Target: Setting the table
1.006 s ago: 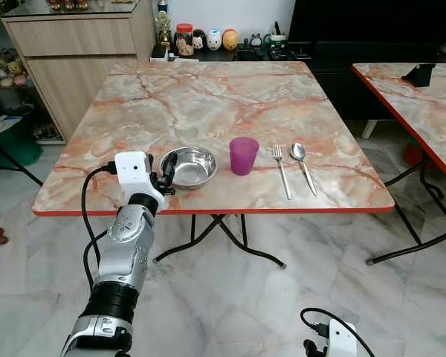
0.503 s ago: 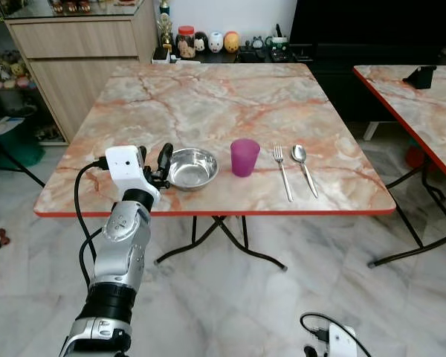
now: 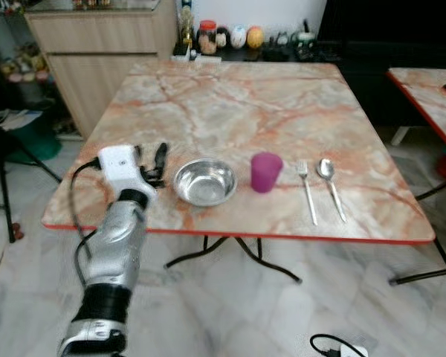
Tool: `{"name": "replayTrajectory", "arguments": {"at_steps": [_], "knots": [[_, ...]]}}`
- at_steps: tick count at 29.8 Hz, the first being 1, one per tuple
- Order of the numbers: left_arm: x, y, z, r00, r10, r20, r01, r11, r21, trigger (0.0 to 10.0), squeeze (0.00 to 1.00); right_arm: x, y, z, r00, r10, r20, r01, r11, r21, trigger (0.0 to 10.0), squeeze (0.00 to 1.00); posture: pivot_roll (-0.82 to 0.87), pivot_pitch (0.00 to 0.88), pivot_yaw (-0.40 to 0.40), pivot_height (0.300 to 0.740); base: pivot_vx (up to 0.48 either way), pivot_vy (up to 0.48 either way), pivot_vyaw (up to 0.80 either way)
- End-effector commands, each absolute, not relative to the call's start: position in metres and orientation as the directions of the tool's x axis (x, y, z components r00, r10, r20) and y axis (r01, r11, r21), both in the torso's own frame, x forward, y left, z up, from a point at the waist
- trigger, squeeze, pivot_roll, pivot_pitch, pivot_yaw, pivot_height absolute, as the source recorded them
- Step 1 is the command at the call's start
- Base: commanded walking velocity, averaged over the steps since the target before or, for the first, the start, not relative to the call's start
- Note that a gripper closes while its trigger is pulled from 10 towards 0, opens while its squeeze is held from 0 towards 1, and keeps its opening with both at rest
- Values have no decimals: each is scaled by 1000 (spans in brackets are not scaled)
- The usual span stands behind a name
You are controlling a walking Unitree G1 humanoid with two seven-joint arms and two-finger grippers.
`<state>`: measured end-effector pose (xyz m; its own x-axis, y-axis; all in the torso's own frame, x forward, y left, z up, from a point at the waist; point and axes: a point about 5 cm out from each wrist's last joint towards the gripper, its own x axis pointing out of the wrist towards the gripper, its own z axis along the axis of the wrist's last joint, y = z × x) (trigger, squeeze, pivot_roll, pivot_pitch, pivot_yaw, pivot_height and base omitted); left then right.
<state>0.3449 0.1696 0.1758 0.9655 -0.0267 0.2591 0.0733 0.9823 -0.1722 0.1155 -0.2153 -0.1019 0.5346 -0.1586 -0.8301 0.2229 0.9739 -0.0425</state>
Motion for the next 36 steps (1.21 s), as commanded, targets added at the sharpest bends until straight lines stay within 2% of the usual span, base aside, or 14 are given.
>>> {"name": "replayTrajectory", "arguments": {"at_steps": [1, 15, 20, 22, 23, 24, 28, 32, 33, 36], "knots": [[345, 162, 179, 961, -52, 270, 101, 980, -170, 10000, 0, 120, -220, -99, 545, -168, -822, 235, 971, -43, 10000, 0, 46, 0, -11, 740, 0, 0, 0], [346, 175, 183, 964, -39, 261, 78, 987, -141, 10000, 0, 129, -212, -99, 563, -143, -814, 220, 975, -19, 10000, 0, 53, 0, -18, 740, 0, 0, 0], [350, 182, 180, 987, -75, 145, 82, 996, -45, 10000, 0, 128, -211, -99, 555, -137, -821, 217, 976, -17, 10000, 0, 51, 0, -15, 740, 0, 0, 0], [352, 189, 175, 998, -38, 57, 42, 997, -65, 10000, 0, 129, -211, -99, 551, -134, -824, 213, 977, -16, 10000, 0, 53, 0, -12, 740, 0, 0, 0], [352, 189, 175, 998, -38, 57, 42, 997, -65, 10000, 0, 129, -211, -99, 551, -134, -824, 213, 977, -16, 10000, 0, 53, 0, -12, 740, 0, 0, 0], [355, 194, 172, 1000, -15, -6, 14, 993, -120, 10000, 0, 129, -211, -99, 548, -132, -826, 210, 977, -16, 10000, 0, 52, 0, -11, 740, 0, 0, 0], [359, 196, 168, 994, 1, -108, -23, 978, -209, 10000, 0, 131, -211, -99, 548, -127, -827, 207, 978, -13, 10000, 0, 52, 0, -8, 740, 0, 0, 0], [361, 196, 163, 984, 12, -175, -49, 978, -204, 10000, 0, 133, -209, -99, 549, -121, -827, 201, 979, -10, 10000, 0, 54, 0, -3, 740, 0, 0, 0], [362, 194, 160, 979, 20, -205, -70, 968, -240, 10000, 1000, 134, -208, -99, 551, -117, -827, 198, 980, -7, 10000, 0, 54, 0, -3, 740, 0, 0, 0], [361, 184, 158, 972, -45, -229, -28, 951, -307, 10000, 1000, 134, -206, -99, 552, -113, -826, 196, 981, -3, 10000, 0, 53, 0, -1, 740, 0, 0, 0]]}}
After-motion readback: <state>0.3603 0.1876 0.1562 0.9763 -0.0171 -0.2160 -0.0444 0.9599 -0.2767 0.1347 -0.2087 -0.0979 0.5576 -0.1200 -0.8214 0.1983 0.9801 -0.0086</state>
